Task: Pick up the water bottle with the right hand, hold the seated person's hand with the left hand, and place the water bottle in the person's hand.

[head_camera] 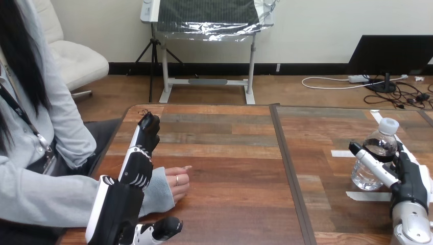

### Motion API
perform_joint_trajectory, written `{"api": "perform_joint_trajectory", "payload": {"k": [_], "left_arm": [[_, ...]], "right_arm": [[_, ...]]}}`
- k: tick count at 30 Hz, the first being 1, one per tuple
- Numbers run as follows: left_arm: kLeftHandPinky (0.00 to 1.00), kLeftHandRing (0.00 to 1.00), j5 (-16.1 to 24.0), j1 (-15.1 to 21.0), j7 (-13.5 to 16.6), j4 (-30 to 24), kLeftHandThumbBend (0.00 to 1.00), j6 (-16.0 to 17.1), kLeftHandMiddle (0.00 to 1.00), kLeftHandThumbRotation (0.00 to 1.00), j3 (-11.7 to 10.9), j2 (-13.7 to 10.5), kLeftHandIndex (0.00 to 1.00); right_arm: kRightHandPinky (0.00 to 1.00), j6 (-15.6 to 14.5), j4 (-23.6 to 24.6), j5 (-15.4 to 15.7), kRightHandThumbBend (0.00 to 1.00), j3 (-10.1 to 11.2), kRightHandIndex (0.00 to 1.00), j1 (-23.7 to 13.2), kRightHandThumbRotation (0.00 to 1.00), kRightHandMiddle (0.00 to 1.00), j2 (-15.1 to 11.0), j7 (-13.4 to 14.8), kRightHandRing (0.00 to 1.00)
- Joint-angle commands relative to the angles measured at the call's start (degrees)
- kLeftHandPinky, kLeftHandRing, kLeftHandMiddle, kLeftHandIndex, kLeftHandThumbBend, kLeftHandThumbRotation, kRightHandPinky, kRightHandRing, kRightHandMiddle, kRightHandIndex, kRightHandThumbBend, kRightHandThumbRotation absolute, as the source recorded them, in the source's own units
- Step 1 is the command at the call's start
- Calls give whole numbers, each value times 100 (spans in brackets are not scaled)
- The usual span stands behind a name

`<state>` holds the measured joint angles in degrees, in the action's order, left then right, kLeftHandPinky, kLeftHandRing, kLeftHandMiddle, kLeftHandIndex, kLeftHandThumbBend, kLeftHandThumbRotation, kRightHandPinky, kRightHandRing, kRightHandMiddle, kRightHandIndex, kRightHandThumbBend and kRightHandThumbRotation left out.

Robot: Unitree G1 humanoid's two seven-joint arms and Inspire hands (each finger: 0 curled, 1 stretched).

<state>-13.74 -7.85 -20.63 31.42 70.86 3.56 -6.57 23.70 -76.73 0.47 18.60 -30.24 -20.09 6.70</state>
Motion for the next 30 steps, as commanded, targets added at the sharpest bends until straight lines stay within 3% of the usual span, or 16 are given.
{"api": "perform_joint_trajectory", "payload": {"k": [1, 3, 8, 15, 19, 30], "left_arm": [[100, 100, -104, 213, -50, -161, 100, 105, 100, 69, -16, -52, 98], [100, 100, -124, 215, -62, -157, 100, 107, 100, 69, -11, -48, 98], [100, 100, -135, 212, -83, -159, 100, 114, 100, 69, -27, -48, 97], [100, 100, -131, 215, -89, -137, 100, 163, 100, 68, -49, -21, 97], [100, 100, -141, 219, -108, -117, 100, 175, 100, 69, -52, -38, 96], [100, 100, -259, 185, -198, -151, 100, 141, 100, 69, -23, -64, 95]], "right_arm": [[76, -95, -36, -62, 98, 70, 90, -504, 16, 86, 108, 109, 82], [72, -120, -38, -64, 97, 80, 85, -522, 8, 83, 116, 171, 77], [66, -156, -43, -107, 95, 138, 78, -570, 3, 77, 147, 281, 70], [53, -195, -48, -164, 93, 209, 68, -627, 0, 68, 178, 370, 60], [54, -184, -51, -120, 93, 198, 64, -651, 0, 65, 186, 454, 59], [40, -122, -50, 1, 89, 146, 49, -702, 0, 50, 195, 640, 44]]}}
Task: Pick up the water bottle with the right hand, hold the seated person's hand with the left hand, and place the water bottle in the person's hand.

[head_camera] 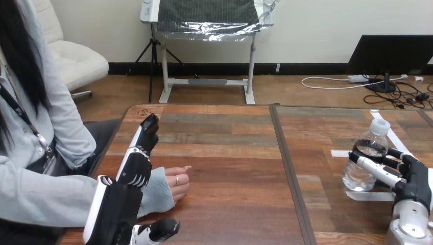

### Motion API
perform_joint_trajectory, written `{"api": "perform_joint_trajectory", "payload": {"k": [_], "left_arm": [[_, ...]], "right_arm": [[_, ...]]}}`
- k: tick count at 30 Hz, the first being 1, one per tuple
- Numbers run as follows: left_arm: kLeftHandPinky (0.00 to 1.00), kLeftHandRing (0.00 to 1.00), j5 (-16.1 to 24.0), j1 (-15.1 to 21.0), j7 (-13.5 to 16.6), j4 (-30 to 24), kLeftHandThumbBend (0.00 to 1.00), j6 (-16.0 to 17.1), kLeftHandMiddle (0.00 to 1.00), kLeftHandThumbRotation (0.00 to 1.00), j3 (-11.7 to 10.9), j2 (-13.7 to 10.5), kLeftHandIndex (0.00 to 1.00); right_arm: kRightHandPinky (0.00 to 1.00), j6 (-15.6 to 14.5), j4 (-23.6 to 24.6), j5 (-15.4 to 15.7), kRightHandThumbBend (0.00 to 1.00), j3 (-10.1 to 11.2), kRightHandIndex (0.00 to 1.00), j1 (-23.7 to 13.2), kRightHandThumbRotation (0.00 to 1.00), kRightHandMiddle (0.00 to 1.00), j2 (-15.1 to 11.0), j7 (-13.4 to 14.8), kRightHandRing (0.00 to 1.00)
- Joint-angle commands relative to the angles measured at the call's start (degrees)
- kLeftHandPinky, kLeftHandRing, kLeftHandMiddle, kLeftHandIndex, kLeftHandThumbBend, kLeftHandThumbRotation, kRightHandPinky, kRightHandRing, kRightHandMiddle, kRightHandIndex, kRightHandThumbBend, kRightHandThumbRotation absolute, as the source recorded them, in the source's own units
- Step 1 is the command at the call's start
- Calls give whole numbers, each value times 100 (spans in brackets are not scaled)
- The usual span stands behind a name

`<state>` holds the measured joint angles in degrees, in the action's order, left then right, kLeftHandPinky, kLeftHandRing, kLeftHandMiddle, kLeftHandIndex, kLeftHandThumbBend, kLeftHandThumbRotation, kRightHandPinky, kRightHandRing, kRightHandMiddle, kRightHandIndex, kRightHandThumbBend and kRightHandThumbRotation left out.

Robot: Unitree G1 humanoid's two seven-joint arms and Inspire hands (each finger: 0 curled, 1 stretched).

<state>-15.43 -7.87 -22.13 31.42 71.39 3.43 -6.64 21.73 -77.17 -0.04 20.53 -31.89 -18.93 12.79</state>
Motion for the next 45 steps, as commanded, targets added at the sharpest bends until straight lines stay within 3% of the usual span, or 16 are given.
{"api": "perform_joint_trajectory", "payload": {"k": [1, 6, 16, 34, 38, 45], "left_arm": [[100, 100, -94, 179, -52, -158, 100, 87, 100, 69, -10, -59, 95], [100, 100, -122, 168, -78, -161, 100, 99, 99, 68, -11, -64, 95], [100, 100, -134, 208, -106, -86, 100, 201, 98, 68, -43, -51, 94], [100, 100, -156, 212, -118, -96, 100, 213, 98, 69, -57, -37, 93], [100, 100, -114, 216, -97, -97, 100, 205, 98, 69, -81, -30, 93], [100, 99, 16, 172, 3, -181, 100, 91, 97, 69, -150, 9, 93]], "right_arm": [[39, 54, -8, 67, 89, -58, 48, -548, 0, 50, 75, 39, 43], [38, -14, -12, 196, 87, -152, 45, -576, 0, 48, 58, 145, 42], [39, 43, -4, 179, 85, -99, 43, -607, 0, 46, 85, 68, 43], [42, 350, 60, -364, 79, 276, 43, -592, 0, 46, 246, -718, 44], [41, 580, 104, -594, 77, 427, 43, -563, 0, 45, 338, -1106, 42], [41, 837, 151, -654, 75, 377, 42, -511, 0, 45, 423, -1275, 42]]}}
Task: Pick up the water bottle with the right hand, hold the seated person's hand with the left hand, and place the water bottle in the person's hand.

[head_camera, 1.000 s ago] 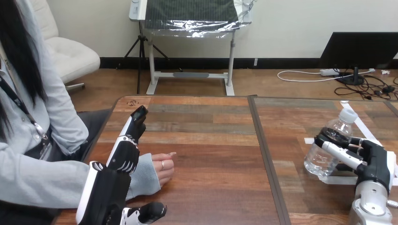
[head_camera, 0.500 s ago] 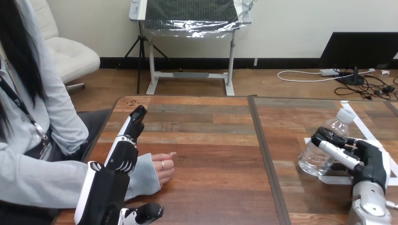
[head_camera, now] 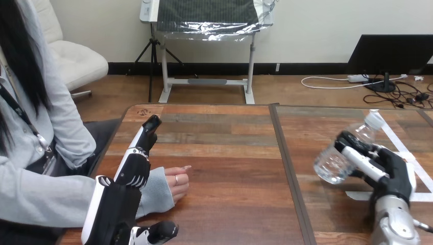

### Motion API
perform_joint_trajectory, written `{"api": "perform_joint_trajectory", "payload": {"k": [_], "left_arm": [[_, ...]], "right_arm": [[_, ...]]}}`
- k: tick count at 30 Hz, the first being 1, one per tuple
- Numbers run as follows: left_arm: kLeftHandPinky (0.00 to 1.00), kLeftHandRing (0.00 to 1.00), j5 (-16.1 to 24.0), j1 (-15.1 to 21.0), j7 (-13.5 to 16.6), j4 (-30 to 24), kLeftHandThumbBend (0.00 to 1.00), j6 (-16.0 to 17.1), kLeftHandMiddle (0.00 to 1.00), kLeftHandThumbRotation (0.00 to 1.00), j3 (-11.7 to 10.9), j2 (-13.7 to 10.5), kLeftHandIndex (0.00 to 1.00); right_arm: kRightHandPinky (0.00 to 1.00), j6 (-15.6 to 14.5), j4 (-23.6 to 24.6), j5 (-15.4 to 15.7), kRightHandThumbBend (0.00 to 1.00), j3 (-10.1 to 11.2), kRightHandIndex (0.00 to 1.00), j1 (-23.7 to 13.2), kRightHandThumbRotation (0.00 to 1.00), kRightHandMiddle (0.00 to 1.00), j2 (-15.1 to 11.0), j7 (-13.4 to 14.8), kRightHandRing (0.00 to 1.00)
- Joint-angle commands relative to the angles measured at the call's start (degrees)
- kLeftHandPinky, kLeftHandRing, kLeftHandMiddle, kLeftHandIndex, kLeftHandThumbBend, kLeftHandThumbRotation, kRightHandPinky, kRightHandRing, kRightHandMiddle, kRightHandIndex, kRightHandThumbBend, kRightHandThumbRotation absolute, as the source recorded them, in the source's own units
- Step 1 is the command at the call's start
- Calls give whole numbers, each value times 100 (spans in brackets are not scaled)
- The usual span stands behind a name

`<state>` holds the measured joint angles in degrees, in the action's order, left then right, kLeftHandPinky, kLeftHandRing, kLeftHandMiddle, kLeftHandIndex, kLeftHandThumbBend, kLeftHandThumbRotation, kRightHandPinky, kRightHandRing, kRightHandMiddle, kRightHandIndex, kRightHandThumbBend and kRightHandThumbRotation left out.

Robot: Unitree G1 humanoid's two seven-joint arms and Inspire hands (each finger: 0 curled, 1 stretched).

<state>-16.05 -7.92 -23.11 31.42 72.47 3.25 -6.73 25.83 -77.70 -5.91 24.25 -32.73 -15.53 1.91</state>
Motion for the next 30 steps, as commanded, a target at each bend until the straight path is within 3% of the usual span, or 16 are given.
{"api": "perform_joint_trajectory", "payload": {"k": [1, 6, 10, 13, 18, 25, 30], "left_arm": [[99, 99, 100, 178, 118, -183, 100, -22, 97, 69, -145, 23, 93], [99, 99, 214, 199, 196, -177, 100, -4, 97, 68, -189, 27, 93], [98, 98, 276, 215, 248, -198, 100, -58, 97, 67, -223, 26, 92], [96, 97, 571, 105, 439, -437, 100, -333, 97, 67, -357, 44, 92], [97, 99, 1350, -51, 838, -896, 100, -801, 98, 69, -657, 31, 94], [97, 99, 2295, -122, 1384, -1263, 100, -1087, 98, 69, -976, 36, 96], [95, 99, 3301, -178, 1862, -1651, 100, -1403, 98, 65, -1270, -71, 97]], "right_arm": [[42, 456, 207, -72, 75, 4, 42, -423, 0, 45, 93, -212, 42], [39, 740, 276, -276, 73, 98, 43, -368, 0, 45, 199, -722, 40], [37, 919, 306, -359, 73, 118, 43, -342, 0, 45, 249, -936, 39], [35, 1109, 366, -478, 72, 154, 43, -312, 0, 45, 314, -1205, 37], [32, 1491, 463, -491, 72, 73, 42, -259, 0, 43, 350, -1514, 34], [30, 1784, 570, -649, 71, 104, 41, -256, 0, 42, 391, -2008, 32], [28, 2075, 724, -713, 70, 69, 40, -219, 0, 40, 421, -2336, 30]]}}
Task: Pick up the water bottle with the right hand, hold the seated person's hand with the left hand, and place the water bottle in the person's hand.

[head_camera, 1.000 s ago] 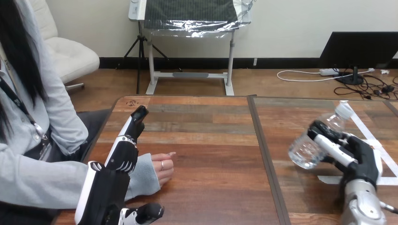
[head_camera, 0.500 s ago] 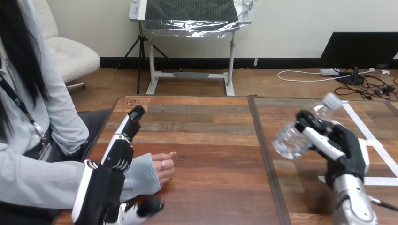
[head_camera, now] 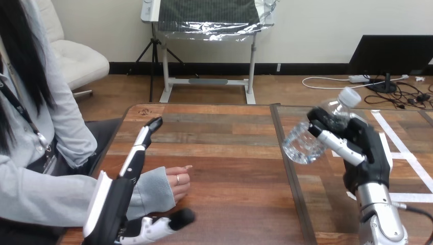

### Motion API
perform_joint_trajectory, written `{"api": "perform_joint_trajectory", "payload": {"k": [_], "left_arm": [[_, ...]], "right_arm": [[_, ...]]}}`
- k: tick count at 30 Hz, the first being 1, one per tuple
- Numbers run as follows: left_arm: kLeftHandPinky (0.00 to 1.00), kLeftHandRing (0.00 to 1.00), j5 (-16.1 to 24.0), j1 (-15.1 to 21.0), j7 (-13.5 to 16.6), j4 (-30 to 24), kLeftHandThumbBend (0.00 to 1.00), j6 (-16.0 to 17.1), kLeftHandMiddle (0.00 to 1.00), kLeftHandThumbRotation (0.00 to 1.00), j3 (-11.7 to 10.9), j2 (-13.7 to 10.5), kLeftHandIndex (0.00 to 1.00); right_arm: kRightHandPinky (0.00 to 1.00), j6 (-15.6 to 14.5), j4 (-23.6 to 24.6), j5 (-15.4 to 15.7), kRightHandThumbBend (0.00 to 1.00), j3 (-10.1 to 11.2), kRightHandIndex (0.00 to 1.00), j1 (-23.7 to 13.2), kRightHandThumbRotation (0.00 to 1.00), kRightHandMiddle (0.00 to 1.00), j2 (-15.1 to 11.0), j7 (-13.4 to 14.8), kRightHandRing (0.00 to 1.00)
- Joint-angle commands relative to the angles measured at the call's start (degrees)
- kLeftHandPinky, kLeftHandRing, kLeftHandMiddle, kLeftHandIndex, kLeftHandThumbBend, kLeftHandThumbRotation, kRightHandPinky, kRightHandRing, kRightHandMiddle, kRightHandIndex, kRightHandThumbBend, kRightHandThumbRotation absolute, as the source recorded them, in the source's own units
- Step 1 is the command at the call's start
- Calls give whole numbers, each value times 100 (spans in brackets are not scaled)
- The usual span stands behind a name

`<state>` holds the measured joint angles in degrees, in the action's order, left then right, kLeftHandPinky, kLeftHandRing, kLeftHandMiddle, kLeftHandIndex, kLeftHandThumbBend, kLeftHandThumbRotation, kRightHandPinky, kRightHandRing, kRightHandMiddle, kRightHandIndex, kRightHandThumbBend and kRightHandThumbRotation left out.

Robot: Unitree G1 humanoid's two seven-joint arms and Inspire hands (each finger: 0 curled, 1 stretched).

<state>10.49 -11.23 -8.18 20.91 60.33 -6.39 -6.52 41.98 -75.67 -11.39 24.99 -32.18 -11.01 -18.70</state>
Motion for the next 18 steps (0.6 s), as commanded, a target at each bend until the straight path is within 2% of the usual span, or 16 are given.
{"api": "perform_joint_trajectory", "payload": {"k": [1, 6, 12, 16, 18], "left_arm": [[95, 99, 756, 147, 440, -646, 100, -230, 98, 64, -320, -106, 97], [97, 100, 1366, 68, 747, -1046, 100, -640, 99, 60, -422, -211, 98], [98, 100, 1807, -12, 913, -1498, 100, -1201, 100, 56, -437, -347, 99], [97, 99, 2095, -28, 1016, -1726, 100, -1507, 100, 53, -424, -473, 98], [96, 99, 2310, -37, 1018, -1887, 100, -1750, 100, 52, -426, -572, 99]], "right_arm": [[28, 492, 534, -181, 70, -2, 40, -270, 0, 40, -29, -327, 30], [26, 562, 688, -410, 70, 51, 41, -258, 0, 39, 9, -810, 29], [24, 673, 866, -567, 70, 17, 41, -215, 0, 38, 27, -1182, 27], [22, 784, 966, -630, 70, -10, 41, -176, 0, 37, 45, -1318, 26], [22, 861, 1041, -589, 70, -50, 40, -135, 0, 37, 59, -1281, 26]]}}
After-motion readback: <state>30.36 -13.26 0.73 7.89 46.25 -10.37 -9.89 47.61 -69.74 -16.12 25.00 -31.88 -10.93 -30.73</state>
